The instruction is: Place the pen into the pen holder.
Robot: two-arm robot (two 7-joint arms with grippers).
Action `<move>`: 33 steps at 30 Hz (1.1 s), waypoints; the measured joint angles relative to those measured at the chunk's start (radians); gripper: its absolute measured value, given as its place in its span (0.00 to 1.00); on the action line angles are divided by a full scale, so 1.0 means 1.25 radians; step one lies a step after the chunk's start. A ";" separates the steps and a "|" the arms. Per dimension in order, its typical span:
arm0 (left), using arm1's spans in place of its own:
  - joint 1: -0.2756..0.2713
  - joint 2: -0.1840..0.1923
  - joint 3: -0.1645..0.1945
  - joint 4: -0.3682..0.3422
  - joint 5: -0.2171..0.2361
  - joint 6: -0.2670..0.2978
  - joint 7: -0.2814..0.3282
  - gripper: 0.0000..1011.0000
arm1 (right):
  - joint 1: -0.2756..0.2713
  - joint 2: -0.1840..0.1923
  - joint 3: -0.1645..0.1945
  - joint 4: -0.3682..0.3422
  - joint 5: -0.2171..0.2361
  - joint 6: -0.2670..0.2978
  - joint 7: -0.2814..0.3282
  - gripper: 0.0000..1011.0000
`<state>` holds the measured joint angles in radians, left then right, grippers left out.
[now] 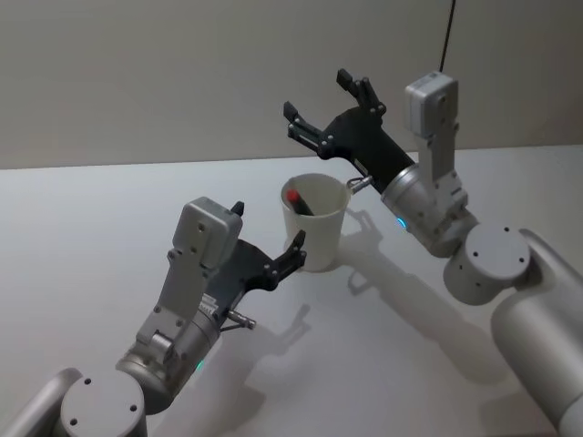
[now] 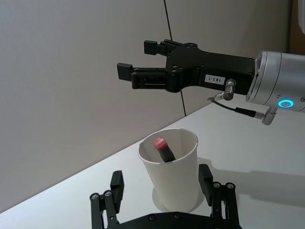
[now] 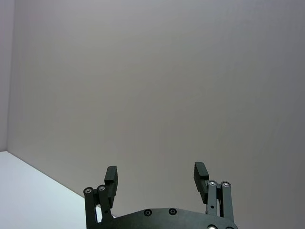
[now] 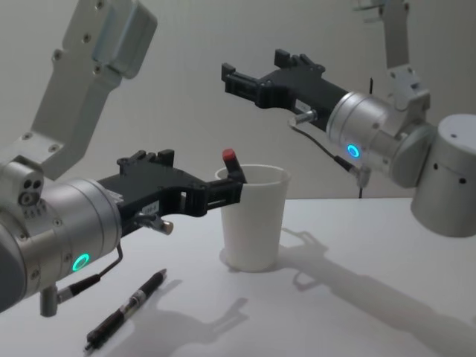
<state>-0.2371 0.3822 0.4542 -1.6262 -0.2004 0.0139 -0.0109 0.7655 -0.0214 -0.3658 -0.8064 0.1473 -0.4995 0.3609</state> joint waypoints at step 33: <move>0.000 0.000 0.000 0.000 0.000 0.000 0.000 0.99 | -0.199 0.133 0.063 -0.374 -0.008 0.260 -0.079 0.99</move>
<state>-0.2371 0.3821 0.4542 -1.6262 -0.2004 0.0138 -0.0109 0.5163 0.1451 -0.2868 -1.2743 0.1375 -0.1750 0.2627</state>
